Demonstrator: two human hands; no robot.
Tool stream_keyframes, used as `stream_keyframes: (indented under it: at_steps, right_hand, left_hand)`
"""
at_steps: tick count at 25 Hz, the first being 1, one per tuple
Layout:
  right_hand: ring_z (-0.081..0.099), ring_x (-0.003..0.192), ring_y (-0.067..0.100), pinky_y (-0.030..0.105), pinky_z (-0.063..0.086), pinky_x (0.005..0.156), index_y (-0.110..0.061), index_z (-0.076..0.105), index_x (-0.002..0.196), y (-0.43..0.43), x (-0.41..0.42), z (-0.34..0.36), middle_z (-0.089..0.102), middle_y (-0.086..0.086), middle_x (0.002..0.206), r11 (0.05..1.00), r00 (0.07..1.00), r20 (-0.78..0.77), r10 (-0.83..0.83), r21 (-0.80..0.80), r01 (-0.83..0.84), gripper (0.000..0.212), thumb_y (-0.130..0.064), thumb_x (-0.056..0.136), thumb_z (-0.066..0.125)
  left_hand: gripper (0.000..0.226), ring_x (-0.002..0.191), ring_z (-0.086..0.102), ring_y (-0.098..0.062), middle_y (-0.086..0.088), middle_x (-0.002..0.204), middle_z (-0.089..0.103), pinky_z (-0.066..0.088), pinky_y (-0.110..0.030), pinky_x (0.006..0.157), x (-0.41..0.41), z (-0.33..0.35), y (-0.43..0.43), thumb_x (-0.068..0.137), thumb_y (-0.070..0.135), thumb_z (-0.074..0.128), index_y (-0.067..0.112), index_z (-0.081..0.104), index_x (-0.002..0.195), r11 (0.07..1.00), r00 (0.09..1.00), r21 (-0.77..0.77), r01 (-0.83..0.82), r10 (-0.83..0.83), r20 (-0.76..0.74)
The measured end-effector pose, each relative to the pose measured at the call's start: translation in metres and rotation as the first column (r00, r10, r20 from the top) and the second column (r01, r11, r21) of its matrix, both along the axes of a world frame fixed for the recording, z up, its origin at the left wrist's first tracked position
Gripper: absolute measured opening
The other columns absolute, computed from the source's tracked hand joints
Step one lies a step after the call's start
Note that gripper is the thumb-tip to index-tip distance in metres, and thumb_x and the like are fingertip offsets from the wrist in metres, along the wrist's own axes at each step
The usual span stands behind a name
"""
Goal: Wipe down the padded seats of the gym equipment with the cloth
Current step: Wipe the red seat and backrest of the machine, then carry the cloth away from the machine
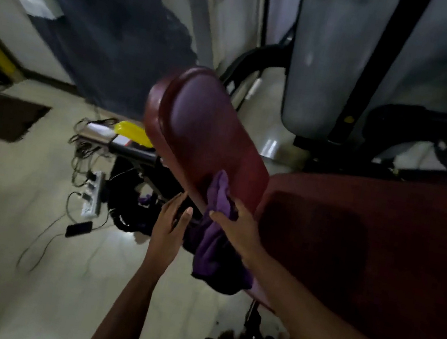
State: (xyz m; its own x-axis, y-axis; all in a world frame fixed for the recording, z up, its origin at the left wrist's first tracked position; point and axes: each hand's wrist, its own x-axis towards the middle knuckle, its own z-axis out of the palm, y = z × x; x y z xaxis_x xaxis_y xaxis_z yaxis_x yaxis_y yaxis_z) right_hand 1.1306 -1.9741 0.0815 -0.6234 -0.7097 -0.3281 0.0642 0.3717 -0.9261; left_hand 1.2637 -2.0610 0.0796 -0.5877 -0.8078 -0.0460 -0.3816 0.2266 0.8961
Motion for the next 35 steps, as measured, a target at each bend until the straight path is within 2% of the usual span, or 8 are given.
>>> stream_keyframes:
  at_steps: [4, 7, 12, 16, 19, 23, 31, 35]
  right_hand:
    - [0.049, 0.124, 0.02, 0.021, 0.035, 0.097, -0.02, 0.044, 0.136, 0.048, -0.016, 0.001, 0.052, 0.004, 0.136, 0.982, 0.992, -0.125, -0.013, 0.183, 0.036, 0.062, -0.031, 0.081, 0.069]
    - [0.042, 0.13, 0.019, 0.018, 0.03, 0.099, -0.019, 0.04, 0.139, 0.108, -0.028, 0.007, 0.044, 0.003, 0.142, 0.955, 0.974, -0.201, -0.103, 0.256, 0.153, 0.066, -0.029, 0.081, 0.069]
    - [0.044, 0.129, 0.02, 0.023, 0.033, 0.099, -0.018, 0.04, 0.138, 0.222, -0.032, 0.017, 0.046, 0.004, 0.141, 0.813, 0.871, -0.313, -0.38, 0.335, 0.475, 0.066, -0.03, 0.081, 0.07]
    - [0.047, 0.125, 0.021, 0.024, 0.036, 0.095, -0.02, 0.041, 0.138, 0.316, -0.01, 0.029, 0.049, 0.004, 0.139, 0.59, 0.676, -0.402, -0.618, 0.331, 0.736, 0.066, -0.029, 0.079, 0.071]
    - [0.05, 0.122, 0.023, 0.026, 0.039, 0.095, -0.023, 0.044, 0.136, 0.378, 0.021, 0.035, 0.053, 0.004, 0.136, 0.422, 0.536, -0.413, -0.736, 0.339, 0.841, 0.065, -0.026, 0.077, 0.07]
    - [0.057, 0.11, 0.024, 0.03, 0.045, 0.093, -0.027, 0.049, 0.131, 0.451, 0.063, 0.047, 0.06, 0.006, 0.124, 0.179, 0.282, -0.359, -0.889, 0.295, 0.939, 0.06, -0.021, 0.074, 0.068]
    - [0.054, 0.116, 0.025, 0.026, 0.042, 0.092, -0.029, 0.052, 0.127, 0.595, 0.073, 0.053, 0.057, 0.006, 0.126, -0.146, -0.021, -0.369, -0.929, 0.314, 0.938, 0.055, -0.019, 0.074, 0.065]
    - [0.055, 0.112, 0.03, 0.035, 0.046, 0.096, -0.031, 0.05, 0.121, 0.687, 0.051, 0.047, 0.058, 0.008, 0.121, -0.229, -0.089, -0.386, -0.918, 0.334, 0.914, 0.054, -0.02, 0.07, 0.066]
  left_hand:
    - [0.042, 0.129, 0.045, -0.024, -0.012, 0.138, 0.049, 0.032, -0.031, 0.109, -0.018, -0.003, 0.002, 0.093, 0.029, 0.054, 0.01, 0.052, 0.13, 0.963, 0.955, -0.006, 0.268, -0.264, 0.135]
    - [0.035, 0.127, 0.048, -0.029, -0.016, 0.134, 0.05, 0.033, -0.037, 0.111, -0.059, -0.006, 0.025, 0.093, 0.013, 0.054, 0.005, 0.055, 0.127, 0.855, 0.843, -0.012, 0.519, -0.51, 0.173]
    - [0.033, 0.12, 0.053, -0.029, -0.015, 0.129, 0.055, 0.04, -0.041, 0.106, -0.139, -0.008, 0.088, 0.091, 0.014, 0.057, 0.008, 0.058, 0.124, 0.602, 0.599, -0.04, 0.797, -0.781, 0.178]
    - [0.035, 0.121, 0.053, -0.027, -0.015, 0.127, 0.058, 0.035, -0.03, 0.105, -0.197, 0.006, 0.182, 0.091, 0.014, 0.058, 0.004, 0.058, 0.124, 0.248, 0.272, -0.126, 0.961, -0.932, 0.238]
    - [0.037, 0.121, 0.053, -0.027, -0.014, 0.129, 0.056, 0.037, -0.027, 0.102, -0.216, 0.014, 0.258, 0.091, 0.015, 0.057, 0.006, 0.055, 0.128, 0.003, 0.04, -0.131, 0.991, -0.961, 0.275]
    - [0.038, 0.119, 0.054, -0.029, -0.018, 0.133, 0.053, 0.039, -0.028, 0.098, -0.226, 0.017, 0.35, 0.092, 0.014, 0.056, 0.005, 0.052, 0.129, -0.186, -0.171, -0.028, 0.982, -0.946, 0.277]
    - [0.04, 0.122, 0.051, -0.026, -0.013, 0.138, 0.049, 0.036, -0.025, 0.089, -0.228, 0.037, 0.524, 0.096, 0.022, 0.05, 0.014, 0.049, 0.135, -0.313, -0.322, 0.077, 0.947, -0.933, 0.164]
    - [0.039, 0.118, 0.051, -0.022, -0.012, 0.133, 0.053, 0.035, -0.025, 0.09, -0.248, 0.036, 0.616, 0.095, 0.025, 0.052, 0.014, 0.052, 0.132, -0.369, -0.378, 0.086, 0.926, -0.908, 0.178]
